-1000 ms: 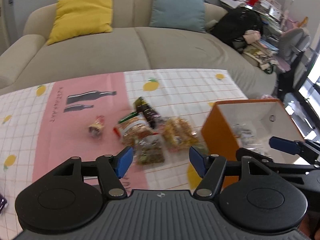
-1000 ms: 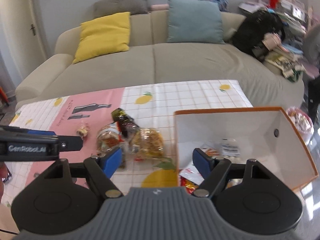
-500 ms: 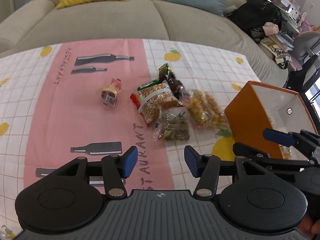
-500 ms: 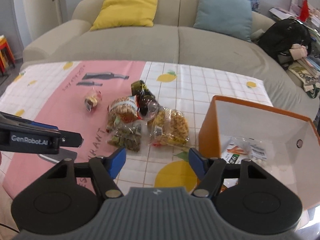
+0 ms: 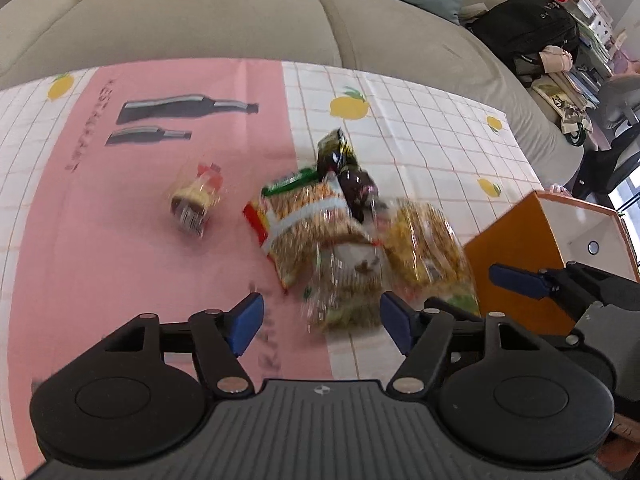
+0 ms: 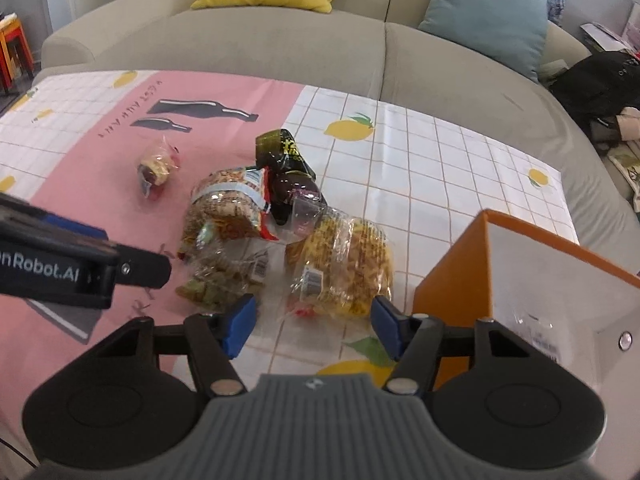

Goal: Organize snacks
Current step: 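Grasp the peanut bag with the left tool while the right tool grasps the yellow snack bag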

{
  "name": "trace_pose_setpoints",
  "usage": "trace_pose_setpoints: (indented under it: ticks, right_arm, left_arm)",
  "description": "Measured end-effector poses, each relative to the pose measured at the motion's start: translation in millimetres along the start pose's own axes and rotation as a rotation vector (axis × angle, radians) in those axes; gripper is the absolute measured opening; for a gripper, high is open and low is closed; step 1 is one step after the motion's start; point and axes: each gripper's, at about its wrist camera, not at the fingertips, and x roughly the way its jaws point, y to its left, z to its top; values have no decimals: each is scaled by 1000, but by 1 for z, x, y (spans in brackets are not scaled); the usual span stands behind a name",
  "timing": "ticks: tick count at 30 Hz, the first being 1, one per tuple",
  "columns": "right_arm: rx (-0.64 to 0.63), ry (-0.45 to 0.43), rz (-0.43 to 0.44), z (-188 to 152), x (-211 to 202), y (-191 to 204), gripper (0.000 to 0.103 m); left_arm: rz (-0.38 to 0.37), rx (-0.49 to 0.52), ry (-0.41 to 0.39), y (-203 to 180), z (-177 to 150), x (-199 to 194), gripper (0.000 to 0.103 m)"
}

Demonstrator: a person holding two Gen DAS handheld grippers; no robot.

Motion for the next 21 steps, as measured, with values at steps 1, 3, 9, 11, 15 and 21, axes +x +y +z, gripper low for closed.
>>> trace_pose_setpoints:
  ticks: [1, 3, 9, 11, 15, 21]
  right_arm:
    - [-3, 8, -3, 3, 5, 0, 63]
    - [-4, 30, -18, 8, 16, -2, 63]
    - [-22, 57, -30, 19, 42, -1, 67]
    - [-31, 65, -45, 21, 47, -1, 73]
    - [-59, 103, -58, 20, 60, 2, 74]
    - [-95, 118, -75, 15, 71, 8, 75]
  left_arm:
    - [5, 11, 1, 0, 4, 4, 81]
    - [18, 25, 4, 1, 12, 12, 81]
    - [40, 74, -9, 1, 30, 35, 82]
    - [60, 126, -7, -1, 34, 44, 84]
    - [92, 211, 8, -8, 37, 60, 85]
    - [121, 213, 55, -12, 37, 78, 74]
